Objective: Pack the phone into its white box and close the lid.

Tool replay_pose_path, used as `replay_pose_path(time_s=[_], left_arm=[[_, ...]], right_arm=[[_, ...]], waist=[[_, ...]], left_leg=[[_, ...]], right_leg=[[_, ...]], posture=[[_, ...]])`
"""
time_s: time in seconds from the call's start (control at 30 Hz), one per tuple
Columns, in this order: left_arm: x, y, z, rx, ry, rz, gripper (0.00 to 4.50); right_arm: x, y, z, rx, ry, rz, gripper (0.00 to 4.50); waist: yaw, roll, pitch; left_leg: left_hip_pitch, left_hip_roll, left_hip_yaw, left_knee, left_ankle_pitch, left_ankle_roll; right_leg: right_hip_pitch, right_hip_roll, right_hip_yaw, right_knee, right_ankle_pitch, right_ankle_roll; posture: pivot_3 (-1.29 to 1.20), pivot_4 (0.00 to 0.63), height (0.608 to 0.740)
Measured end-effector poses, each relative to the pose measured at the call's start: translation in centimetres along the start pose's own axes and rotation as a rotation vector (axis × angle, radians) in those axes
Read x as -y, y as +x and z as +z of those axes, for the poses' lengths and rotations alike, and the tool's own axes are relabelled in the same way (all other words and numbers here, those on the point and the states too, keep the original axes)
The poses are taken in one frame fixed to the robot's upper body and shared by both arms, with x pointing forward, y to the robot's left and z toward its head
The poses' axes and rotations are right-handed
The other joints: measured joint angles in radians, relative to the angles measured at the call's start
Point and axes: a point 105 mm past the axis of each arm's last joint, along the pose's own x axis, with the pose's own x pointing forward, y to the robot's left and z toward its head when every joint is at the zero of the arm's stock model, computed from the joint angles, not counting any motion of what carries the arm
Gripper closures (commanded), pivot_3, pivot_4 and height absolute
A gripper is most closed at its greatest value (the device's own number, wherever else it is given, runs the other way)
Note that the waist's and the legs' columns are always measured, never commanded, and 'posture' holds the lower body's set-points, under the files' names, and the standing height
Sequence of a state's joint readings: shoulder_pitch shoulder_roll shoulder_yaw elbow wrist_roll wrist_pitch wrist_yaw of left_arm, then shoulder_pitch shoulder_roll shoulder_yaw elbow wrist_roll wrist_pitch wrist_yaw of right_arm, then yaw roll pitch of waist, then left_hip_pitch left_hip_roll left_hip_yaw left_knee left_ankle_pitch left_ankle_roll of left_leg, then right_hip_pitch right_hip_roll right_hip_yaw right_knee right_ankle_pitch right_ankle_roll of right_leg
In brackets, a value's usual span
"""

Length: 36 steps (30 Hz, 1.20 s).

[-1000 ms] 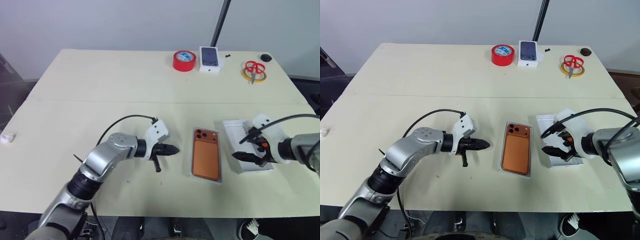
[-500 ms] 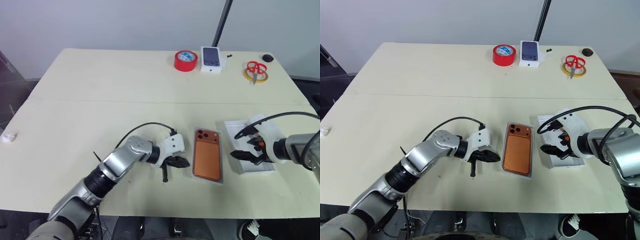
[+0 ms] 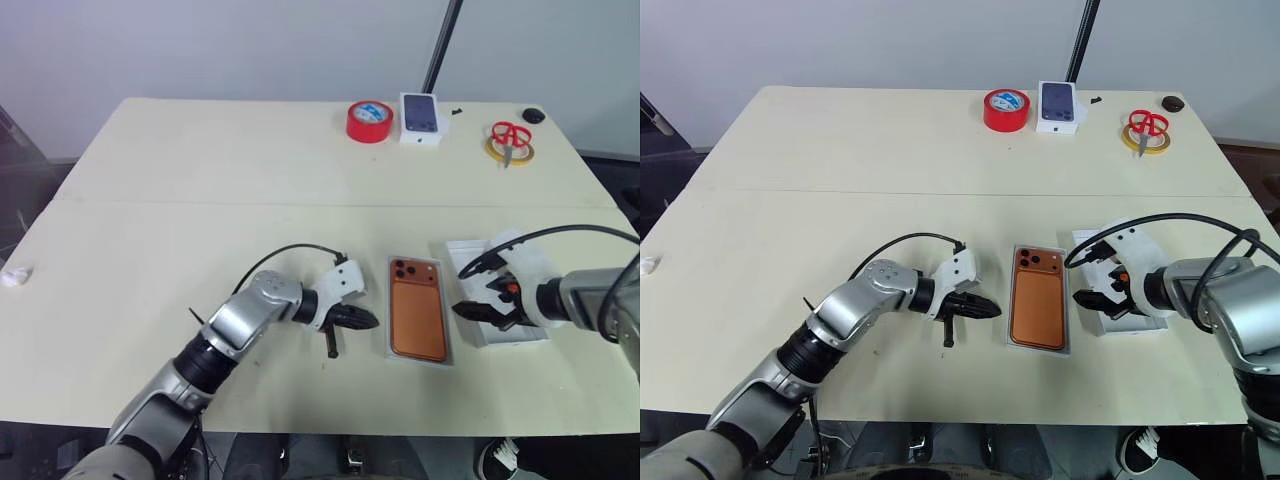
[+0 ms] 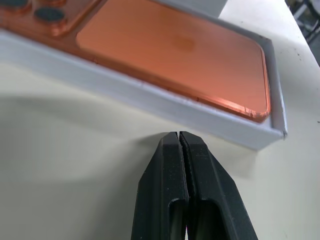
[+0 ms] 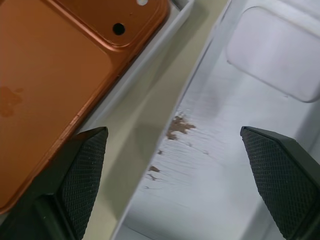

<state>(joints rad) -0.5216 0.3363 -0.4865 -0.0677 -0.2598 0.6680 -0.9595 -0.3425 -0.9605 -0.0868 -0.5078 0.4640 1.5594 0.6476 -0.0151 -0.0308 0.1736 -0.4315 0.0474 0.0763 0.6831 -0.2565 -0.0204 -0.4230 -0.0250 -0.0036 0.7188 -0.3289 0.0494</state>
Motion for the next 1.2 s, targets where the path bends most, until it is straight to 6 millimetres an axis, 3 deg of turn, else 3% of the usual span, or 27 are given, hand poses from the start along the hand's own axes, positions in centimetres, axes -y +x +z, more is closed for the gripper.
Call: replay_pose_path(time_s=[0.07, 0.3, 0.33, 0.57, 0.8, 0.87, 0.97, 1.2], left_arm=[[-0.3, -1.1, 0.2, 0.027, -0.007, 0.029, 4.46], [-0.7, -5.0, 0.4, 0.074, -0.007, 0.112, 4.46], [-0.7, -5.2, 0.3, 0.075, -0.007, 0.117, 4.46], [-0.7, -6.9, 0.0, 0.098, -0.023, 0.164, 4.46], [-1.9, -8.2, -0.2, 0.139, -0.068, 0.256, 4.46], [-2.7, -8.7, -0.2, 0.157, -0.090, 0.297, 4.46], [-3.6, -9.1, -0.2, 0.181, -0.113, 0.338, 4.46], [-4.6, -9.0, 0.5, 0.224, -0.120, 0.378, 4.46]], right_arm=[[0.1, 0.4, -0.1, -0.008, 0.027, -0.013, 0.87], [0.3, 1.3, 0.0, -0.020, 0.068, -0.039, 4.20], [0.4, 1.3, 0.1, -0.018, 0.071, -0.047, 4.39], [1.5, 0.4, 1.4, 0.045, 0.109, -0.078, 4.39], [2.2, -3.8, 7.7, 0.336, 0.170, 0.028, 4.39], [1.3, -4.6, 9.6, 0.426, 0.207, 0.159, 4.39], [-1.0, -4.1, 10.8, 0.464, 0.268, 0.367, 4.39], [-7.2, -1.8, 10.4, 0.490, 0.513, 0.694, 4.39]], waist=[[0.001, 0.000, 0.000], [0.002, 0.000, 0.000], [0.002, 0.000, 0.000], [0.000, 0.000, 0.000], [0.001, 0.001, 0.000], [0.001, 0.001, 0.000], [0.001, 0.000, 0.001], [0.002, -0.001, 0.000]], left_leg=[[0.000, 0.000, 0.000, 0.000, 0.000, 0.000], [0.000, 0.000, 0.000, 0.000, 0.000, 0.000], [0.000, 0.000, 0.000, 0.000, 0.000, 0.000], [0.000, 0.000, 0.000, 0.000, 0.000, 0.000], [0.000, 0.000, 0.000, 0.000, 0.000, 0.000], [0.000, 0.000, 0.001, 0.000, 0.000, 0.000], [0.000, 0.000, 0.001, 0.000, 0.000, 0.000], [-0.010, 0.000, -0.001, 0.003, -0.001, 0.002]], right_leg=[[0.000, 0.000, 0.000, 0.000, 0.000, 0.000], [0.000, 0.000, 0.000, 0.000, 0.000, 0.000], [0.000, 0.000, 0.000, 0.000, 0.000, 0.000], [0.000, 0.000, 0.000, 0.000, 0.000, 0.000], [0.000, 0.000, 0.000, 0.000, 0.000, 0.000], [0.000, 0.000, 0.000, 0.000, 0.000, 0.000], [0.000, 0.000, 0.000, 0.000, 0.000, 0.000], [-0.006, 0.000, -0.001, -0.001, 0.002, 0.004]], posture=[[0.00, 0.150, 0.690], [0.00, 0.150, 0.690], [0.00, 0.150, 0.690], [0.00, 0.150, 0.690], [0.00, 0.150, 0.690], [0.00, 0.150, 0.690], [0.00, 0.150, 0.690], [0.00, 0.150, 0.690]])
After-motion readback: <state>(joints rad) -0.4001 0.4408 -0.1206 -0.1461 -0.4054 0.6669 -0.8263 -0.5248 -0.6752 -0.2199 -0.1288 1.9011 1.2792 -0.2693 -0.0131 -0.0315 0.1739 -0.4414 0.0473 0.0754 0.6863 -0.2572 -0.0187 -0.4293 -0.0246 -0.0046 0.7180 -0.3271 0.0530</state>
